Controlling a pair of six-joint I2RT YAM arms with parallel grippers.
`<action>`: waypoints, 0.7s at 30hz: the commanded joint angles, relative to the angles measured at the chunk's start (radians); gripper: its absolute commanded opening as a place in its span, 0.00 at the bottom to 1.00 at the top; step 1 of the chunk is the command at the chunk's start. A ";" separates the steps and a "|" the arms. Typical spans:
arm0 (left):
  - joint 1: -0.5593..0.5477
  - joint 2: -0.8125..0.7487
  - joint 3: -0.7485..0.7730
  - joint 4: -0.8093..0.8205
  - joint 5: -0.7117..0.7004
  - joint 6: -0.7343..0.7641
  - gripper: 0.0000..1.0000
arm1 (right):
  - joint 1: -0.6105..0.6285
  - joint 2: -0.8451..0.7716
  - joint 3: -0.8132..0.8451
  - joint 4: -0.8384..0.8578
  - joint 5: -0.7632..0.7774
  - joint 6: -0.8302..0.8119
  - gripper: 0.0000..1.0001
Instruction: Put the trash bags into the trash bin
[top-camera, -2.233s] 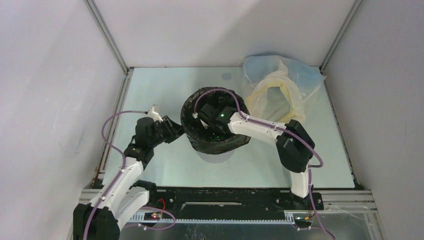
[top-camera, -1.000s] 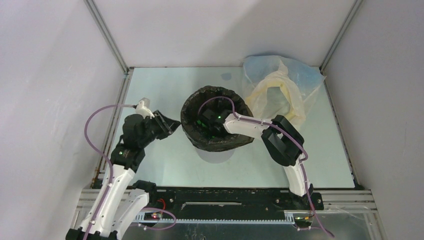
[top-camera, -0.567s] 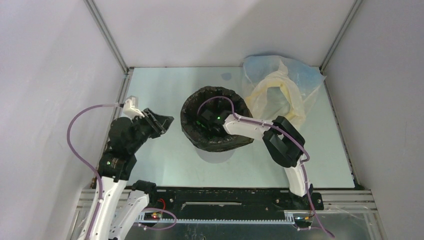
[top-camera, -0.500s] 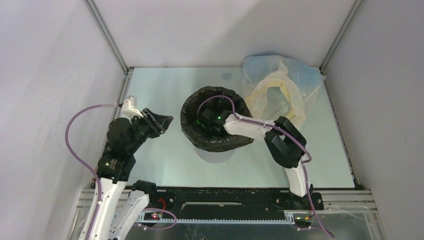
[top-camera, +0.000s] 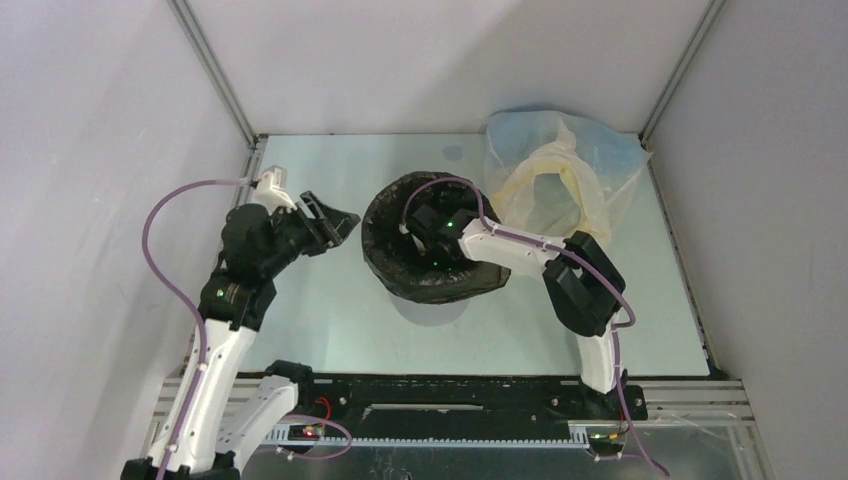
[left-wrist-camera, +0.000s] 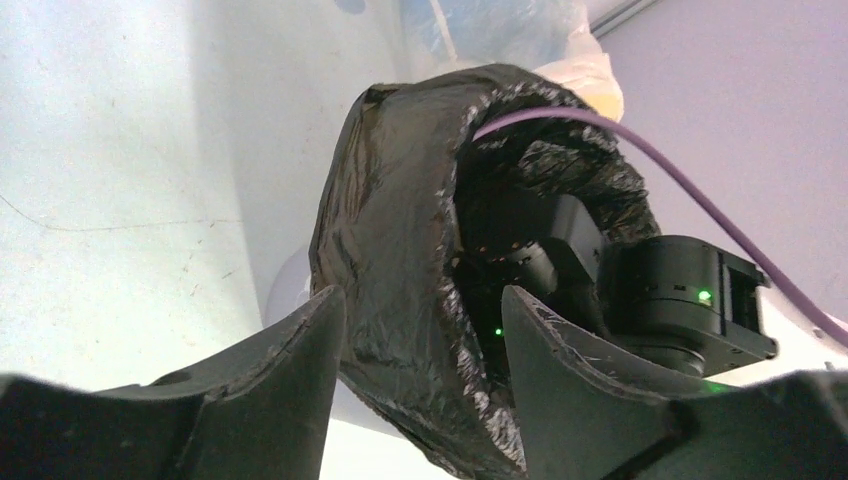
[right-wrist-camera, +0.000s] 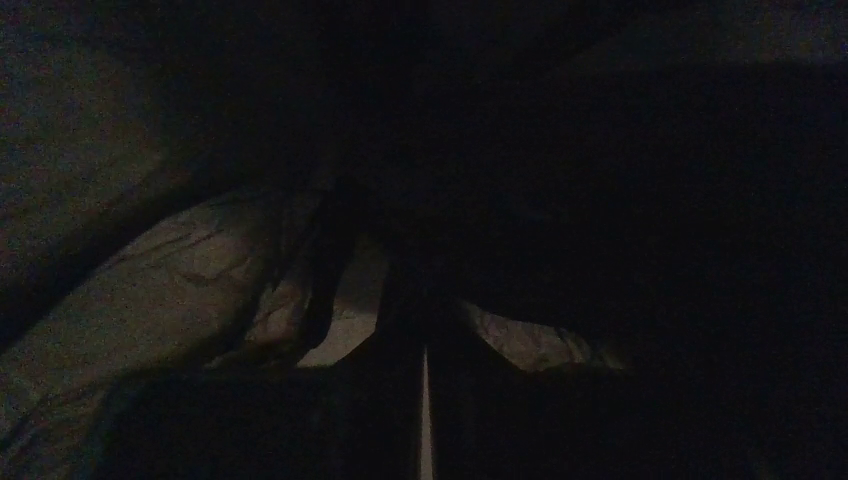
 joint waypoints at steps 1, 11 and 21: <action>-0.001 0.060 0.037 0.051 0.061 0.021 0.63 | -0.050 0.007 0.032 -0.012 0.040 0.029 0.00; -0.058 0.109 0.023 0.086 0.078 0.018 0.52 | -0.029 0.030 0.039 -0.019 0.026 0.004 0.00; -0.076 0.134 -0.008 0.124 0.068 -0.008 0.49 | 0.044 0.069 0.093 -0.031 0.009 -0.010 0.00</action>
